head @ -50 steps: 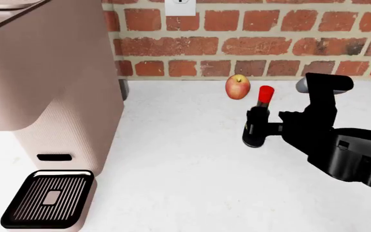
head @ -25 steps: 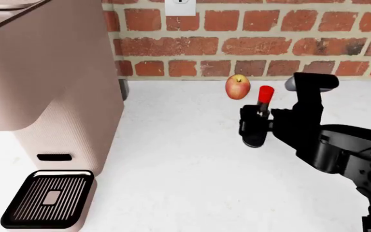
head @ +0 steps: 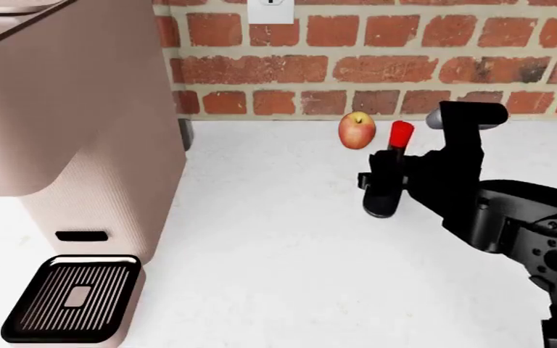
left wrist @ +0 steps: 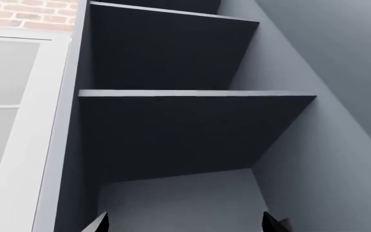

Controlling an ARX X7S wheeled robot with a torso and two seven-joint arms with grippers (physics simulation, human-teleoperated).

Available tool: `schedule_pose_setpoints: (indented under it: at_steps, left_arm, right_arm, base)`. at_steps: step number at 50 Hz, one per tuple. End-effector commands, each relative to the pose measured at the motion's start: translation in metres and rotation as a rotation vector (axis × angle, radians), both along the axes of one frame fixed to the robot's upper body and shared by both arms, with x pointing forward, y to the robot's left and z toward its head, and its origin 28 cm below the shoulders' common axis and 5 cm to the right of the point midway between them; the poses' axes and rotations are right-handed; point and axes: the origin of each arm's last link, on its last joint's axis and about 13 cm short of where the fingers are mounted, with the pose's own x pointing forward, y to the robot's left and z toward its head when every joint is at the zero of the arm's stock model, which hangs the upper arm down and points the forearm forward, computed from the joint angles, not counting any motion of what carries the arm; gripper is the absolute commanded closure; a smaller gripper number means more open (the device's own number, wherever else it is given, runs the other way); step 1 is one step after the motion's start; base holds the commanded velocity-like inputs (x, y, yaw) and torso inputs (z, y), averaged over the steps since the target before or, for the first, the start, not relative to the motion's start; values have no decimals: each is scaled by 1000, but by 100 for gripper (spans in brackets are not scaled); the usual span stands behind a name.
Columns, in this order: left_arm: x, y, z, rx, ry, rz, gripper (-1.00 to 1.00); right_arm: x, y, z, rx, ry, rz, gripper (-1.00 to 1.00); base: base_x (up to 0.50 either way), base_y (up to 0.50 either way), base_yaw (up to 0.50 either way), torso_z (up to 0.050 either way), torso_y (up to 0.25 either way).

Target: Pick the condiment bottle from the counter and place it in the cabinet.

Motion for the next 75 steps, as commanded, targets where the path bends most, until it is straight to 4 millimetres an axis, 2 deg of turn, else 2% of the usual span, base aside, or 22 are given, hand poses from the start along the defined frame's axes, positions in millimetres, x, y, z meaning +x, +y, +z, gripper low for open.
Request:
schedule_pose_setpoints:
  at_steps: [1,7,28,38,52,69,75]
  left_arm:
    - [-2,-1,0,-1,-3,-8,-100]
    - [-3,-3,1,1,-6,-19,-100]
    - [-5,-6,3,-4,-17,-50,-100]
    - [-8,-5,3,-12,-19,-55,-100]
    - [-14,-3,4,-20,-25,-54,-100]
    - [-18,-1,4,-20,-27,-49,-100]
    - [-18,-1,4,-19,-28,-48,-100]
  right_arm:
    - [-14,1,31,23,-88,20,100]
    - [-29,3,58,44,-163,39,100]
    - [-84,20,121,-19,-227,233,100]
    - [-113,32,153,-6,-333,279,100]
    - [-143,42,178,15,-451,319,100]
    - [-168,47,190,51,-527,356,100]
    - [-175,50,208,73,-605,356,100]
  base:
    - [0,0,0,13,16]
    - [0,0,0,13,15]
    - [0,0,0,13,15]
    - [0,0,0,12,15]
    - [0,0,0,12,15]
    - [0,0,0,12,15]
    - [0,0,0,12,15]
